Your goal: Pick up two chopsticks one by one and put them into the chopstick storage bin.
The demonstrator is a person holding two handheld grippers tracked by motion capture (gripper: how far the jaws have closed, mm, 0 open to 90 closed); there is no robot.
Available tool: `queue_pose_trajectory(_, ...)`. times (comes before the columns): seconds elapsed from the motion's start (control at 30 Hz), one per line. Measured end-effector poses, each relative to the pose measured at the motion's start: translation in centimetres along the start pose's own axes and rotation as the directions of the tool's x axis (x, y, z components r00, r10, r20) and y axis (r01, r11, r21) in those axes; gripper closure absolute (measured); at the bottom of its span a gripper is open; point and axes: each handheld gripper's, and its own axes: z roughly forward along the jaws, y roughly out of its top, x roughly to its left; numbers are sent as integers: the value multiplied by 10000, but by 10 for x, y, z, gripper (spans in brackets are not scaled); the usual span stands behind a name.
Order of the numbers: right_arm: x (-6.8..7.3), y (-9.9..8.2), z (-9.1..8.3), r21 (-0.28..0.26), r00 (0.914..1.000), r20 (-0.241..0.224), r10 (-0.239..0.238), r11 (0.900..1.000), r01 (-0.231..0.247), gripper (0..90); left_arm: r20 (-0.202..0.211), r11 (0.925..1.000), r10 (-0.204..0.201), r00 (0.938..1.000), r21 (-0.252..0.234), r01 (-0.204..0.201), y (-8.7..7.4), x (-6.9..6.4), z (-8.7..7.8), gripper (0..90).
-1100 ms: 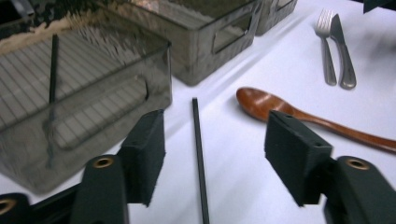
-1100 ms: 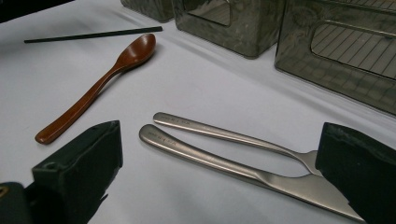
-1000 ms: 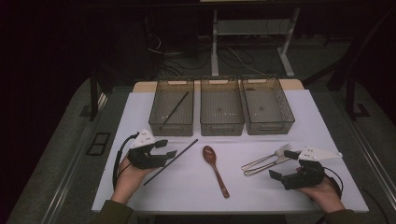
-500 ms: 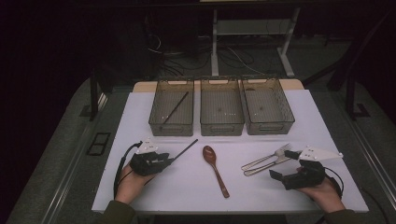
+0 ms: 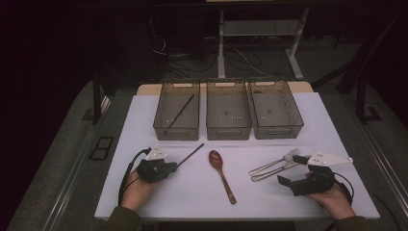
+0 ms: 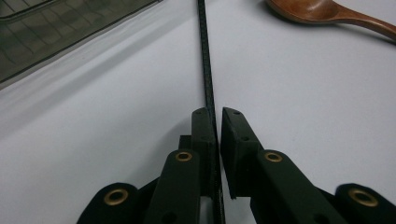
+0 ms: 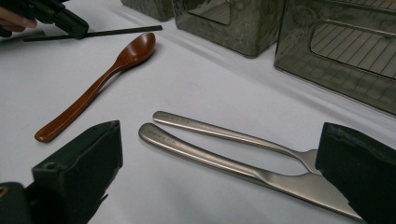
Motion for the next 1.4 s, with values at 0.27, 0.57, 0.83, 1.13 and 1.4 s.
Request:
queue_pose_trajectory(0.27,1,0,0,5,10000,-6,-3,10000,3,2,118,10000,-79,9999,-16,79,0,2,0,850)
queue_pose_trajectory(0.57,0,0,0,21,10000,-46,-24,10000,24,3,277,9999,-34,9996,-107,37,2,2,-2,852)
queue_pose_trajectory(0.83,0,0,0,24,10000,-41,-23,10000,23,2,399,9989,-95,9992,-450,113,8,0,-12,852)
queue_pose_trajectory(1.13,0,0,0,28,10000,-38,-29,10000,29,2,496,9973,-347,9982,-631,378,16,-1,-25,851)
queue_pose_trajectory(1.4,0,0,1,36,10000,-25,-86,10000,86,2,643,9934,-442,9969,-1033,507,27,-2,-40,851)
